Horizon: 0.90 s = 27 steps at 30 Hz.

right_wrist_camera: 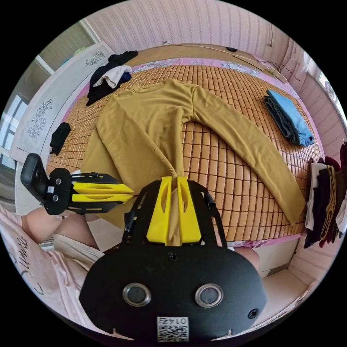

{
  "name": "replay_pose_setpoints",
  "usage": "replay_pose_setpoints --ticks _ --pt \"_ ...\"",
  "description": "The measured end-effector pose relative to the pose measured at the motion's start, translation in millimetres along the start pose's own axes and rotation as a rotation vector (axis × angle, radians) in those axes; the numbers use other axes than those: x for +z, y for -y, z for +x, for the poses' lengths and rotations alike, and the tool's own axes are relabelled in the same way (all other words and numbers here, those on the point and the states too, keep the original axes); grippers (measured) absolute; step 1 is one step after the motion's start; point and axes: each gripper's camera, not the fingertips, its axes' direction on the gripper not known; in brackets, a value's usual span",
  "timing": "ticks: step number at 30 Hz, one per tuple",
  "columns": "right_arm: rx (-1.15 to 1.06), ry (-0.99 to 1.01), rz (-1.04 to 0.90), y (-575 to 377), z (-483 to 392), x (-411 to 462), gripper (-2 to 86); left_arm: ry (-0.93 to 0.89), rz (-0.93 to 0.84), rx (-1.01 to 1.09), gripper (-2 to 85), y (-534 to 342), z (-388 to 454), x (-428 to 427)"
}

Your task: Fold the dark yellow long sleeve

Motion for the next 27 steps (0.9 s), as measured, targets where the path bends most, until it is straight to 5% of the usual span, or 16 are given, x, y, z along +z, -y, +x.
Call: replay_pose_setpoints --ticks 5,8,15,21,27 --pt "-0.036 -0.004 -0.136 19 -3 30 5.7 0.015 0.006 -0.083 2.6 -31 -23 -11" --pt "-0.143 -0.092 -0.057 56 -23 8 5.8 0.153 0.067 -0.167 4.6 -63 -56 -56" --pt "-0.582 0.123 0.173 243 -150 11 6.9 0.493 0.118 -0.525 4.0 -130 -191 -137" --pt "-0.579 0.187 0.021 387 -228 83 9.3 0.511 0.032 -0.506 7.4 -129 -248 -126" --pt "-0.629 0.098 -0.015 419 -259 100 0.1 0.548 -0.032 -0.483 3.2 -131 -264 -112"
